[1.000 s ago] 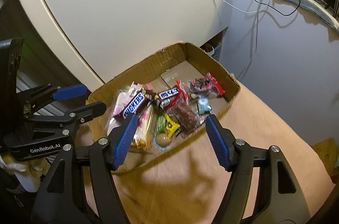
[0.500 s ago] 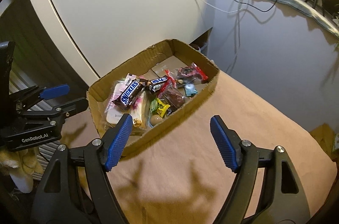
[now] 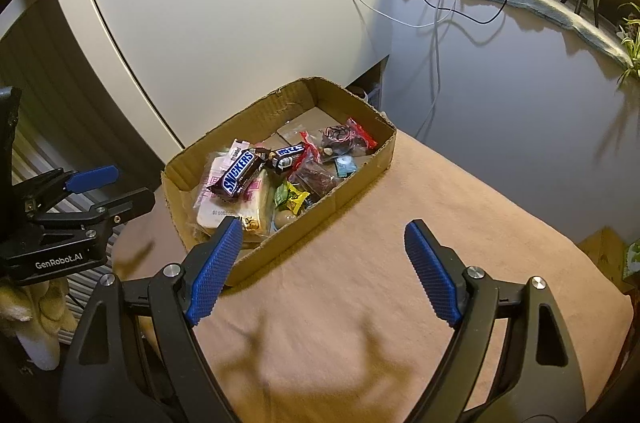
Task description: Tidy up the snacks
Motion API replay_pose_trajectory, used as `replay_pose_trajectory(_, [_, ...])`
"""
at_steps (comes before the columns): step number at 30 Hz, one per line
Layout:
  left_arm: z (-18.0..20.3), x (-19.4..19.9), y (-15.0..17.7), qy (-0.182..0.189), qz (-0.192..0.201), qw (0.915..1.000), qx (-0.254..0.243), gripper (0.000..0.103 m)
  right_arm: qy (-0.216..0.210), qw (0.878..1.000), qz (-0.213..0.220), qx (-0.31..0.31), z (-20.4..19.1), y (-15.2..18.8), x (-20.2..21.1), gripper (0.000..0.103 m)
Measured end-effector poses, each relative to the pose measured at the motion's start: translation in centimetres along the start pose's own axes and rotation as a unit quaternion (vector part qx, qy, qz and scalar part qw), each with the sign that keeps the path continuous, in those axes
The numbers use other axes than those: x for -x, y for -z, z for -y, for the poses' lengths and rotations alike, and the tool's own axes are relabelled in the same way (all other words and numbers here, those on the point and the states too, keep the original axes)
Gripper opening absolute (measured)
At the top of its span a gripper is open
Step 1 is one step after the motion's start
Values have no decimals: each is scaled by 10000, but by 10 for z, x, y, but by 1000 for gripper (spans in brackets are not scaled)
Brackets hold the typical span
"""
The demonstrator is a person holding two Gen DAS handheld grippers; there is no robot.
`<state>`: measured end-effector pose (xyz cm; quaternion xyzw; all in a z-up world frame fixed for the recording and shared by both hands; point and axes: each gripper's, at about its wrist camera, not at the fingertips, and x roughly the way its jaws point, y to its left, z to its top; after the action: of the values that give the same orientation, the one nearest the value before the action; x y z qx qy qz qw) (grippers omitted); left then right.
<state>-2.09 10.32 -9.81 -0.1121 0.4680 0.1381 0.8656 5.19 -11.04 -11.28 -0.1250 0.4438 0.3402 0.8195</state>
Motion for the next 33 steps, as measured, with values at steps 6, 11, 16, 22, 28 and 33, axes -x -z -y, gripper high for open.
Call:
replay_pose_trajectory(6, [0,1,-2,-20,30,10000,4,73,-10,10000,-6,11,-2,0,2,86])
replay_pose_trajectory(11, [1,2,-2,-33,34,10000,-1,73,-9,10000,-10,0,-2,0,2,86])
replay_pose_trajectory(16, [2,2,-2,-40,46,10000,-4,73,-2,10000,-12,-3,-2,-1,2,86])
replay_pose_trajectory(22, [2,3,-2,-38,74,10000,-18,73,-19,10000,-21,4,-1,0,3,86])
replay_pose_trajectory(28, [3,5,-3,-34,101,9999,-47,73,-14,10000,-24,0,-2,0,2,86])
replay_pose_trajectory(33, [3,6,-2,-41,101,9999,-43,73,-16,10000,-25,1,-2,0,2,86])
